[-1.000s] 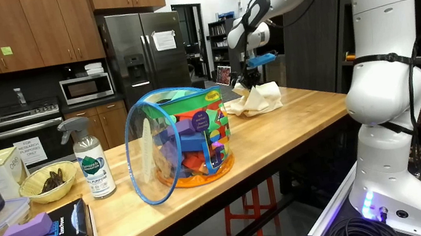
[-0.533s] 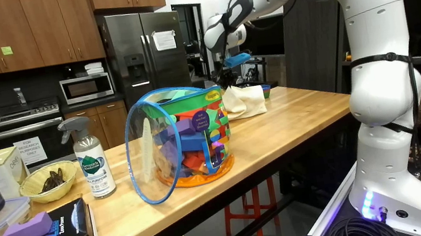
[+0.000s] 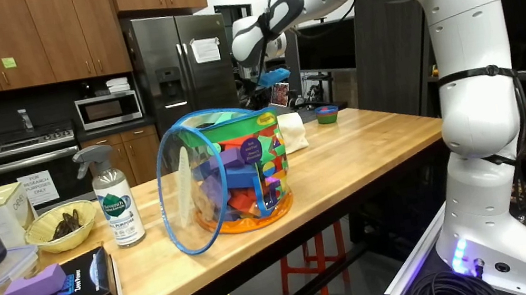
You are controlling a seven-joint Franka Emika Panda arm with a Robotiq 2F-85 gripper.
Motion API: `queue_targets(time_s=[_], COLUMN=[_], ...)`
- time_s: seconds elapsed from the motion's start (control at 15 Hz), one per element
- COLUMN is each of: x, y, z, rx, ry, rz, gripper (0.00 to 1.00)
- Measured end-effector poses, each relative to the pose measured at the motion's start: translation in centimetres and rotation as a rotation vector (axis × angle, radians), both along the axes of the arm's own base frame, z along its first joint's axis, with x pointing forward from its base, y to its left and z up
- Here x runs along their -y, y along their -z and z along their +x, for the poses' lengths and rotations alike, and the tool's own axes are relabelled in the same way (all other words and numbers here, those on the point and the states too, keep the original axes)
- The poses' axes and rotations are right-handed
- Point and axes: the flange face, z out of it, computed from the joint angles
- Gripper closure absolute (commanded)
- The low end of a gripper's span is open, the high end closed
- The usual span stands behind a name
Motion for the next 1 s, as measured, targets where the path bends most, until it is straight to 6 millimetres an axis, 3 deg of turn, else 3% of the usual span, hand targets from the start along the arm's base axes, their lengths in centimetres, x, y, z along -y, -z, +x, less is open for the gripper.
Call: queue_targets(time_s=[0.2, 0.4, 0.8, 1.0], x=[-0.6, -0.4, 1.2, 3.2], y=[1.3, 3.8, 10.4, 12.0], z=[-0.7, -2.7, -10.8, -15.2], rx=[-0.028, -0.088, -0.263, -0.319], ry=[0.014, 0.043, 0.178, 0.279], rz=[0.002, 0.001, 0.002, 0.0], gripper=[0.99, 0.99, 0.99, 0.99])
